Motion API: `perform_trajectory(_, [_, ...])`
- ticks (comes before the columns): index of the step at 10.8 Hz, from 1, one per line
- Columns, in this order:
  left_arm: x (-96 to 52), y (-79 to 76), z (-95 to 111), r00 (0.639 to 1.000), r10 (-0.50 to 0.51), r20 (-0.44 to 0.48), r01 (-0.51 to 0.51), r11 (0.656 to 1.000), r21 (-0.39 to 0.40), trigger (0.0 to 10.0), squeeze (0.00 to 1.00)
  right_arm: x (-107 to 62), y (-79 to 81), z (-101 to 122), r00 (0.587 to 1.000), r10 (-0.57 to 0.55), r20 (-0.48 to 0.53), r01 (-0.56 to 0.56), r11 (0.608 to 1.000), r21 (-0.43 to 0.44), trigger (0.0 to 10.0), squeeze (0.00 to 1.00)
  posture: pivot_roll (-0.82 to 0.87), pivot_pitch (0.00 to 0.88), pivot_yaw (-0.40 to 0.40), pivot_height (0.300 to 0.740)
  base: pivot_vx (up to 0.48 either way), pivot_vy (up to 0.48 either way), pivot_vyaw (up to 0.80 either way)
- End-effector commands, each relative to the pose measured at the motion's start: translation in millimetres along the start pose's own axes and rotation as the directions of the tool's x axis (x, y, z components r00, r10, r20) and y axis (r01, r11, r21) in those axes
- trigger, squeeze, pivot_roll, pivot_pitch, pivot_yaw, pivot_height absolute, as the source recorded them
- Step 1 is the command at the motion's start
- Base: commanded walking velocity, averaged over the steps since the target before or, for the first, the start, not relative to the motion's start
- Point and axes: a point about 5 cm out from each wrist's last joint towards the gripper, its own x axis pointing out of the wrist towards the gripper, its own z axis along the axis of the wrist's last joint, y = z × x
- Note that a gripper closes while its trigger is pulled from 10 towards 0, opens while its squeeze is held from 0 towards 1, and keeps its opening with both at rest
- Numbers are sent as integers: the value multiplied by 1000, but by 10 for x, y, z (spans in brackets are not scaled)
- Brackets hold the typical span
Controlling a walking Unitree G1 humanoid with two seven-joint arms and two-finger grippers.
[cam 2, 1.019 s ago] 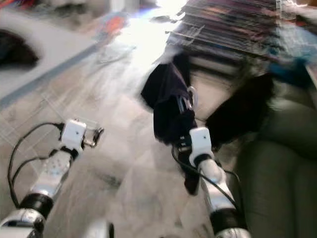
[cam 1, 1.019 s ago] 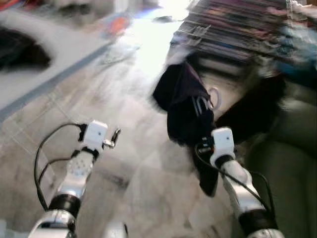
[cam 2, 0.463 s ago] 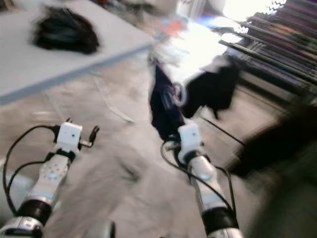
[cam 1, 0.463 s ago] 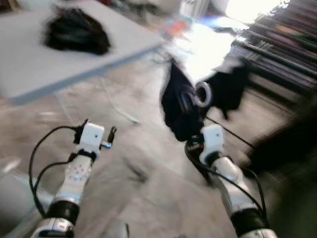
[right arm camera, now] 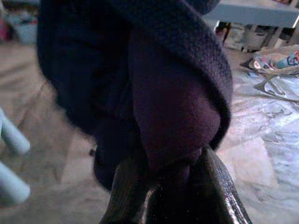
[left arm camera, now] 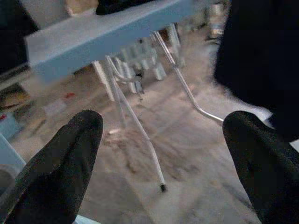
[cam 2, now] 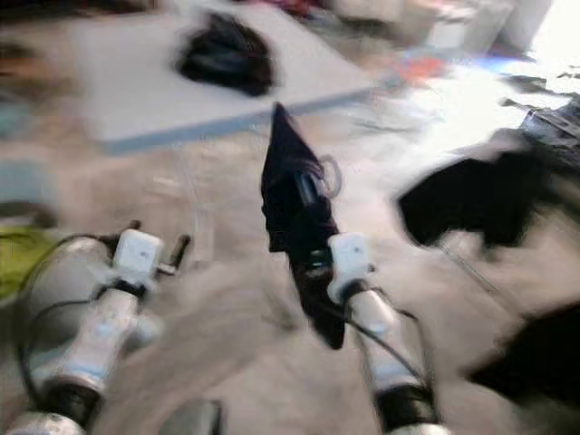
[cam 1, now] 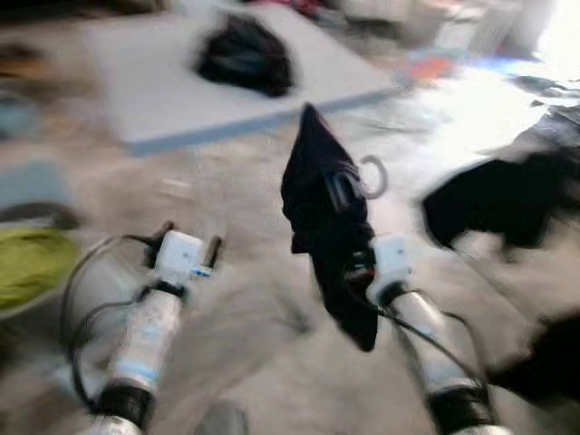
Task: Hang hanger
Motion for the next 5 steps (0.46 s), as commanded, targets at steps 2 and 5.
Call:
perform_trajectory(2, [-184,41,13,1000,-15,13,15,1000,19,10000,0,-107,-135,62,997,-63,40,63,998,7,10000,0,-1,23,-43,740,0,0,400])
perform_trajectory(5, [-240,-144,118,993,-106,49,97,985,145,10000,0,-177,-144,29,1000,25,1,-25,1000,-13,10000,0,-7,56,-61,740,0,0,0])
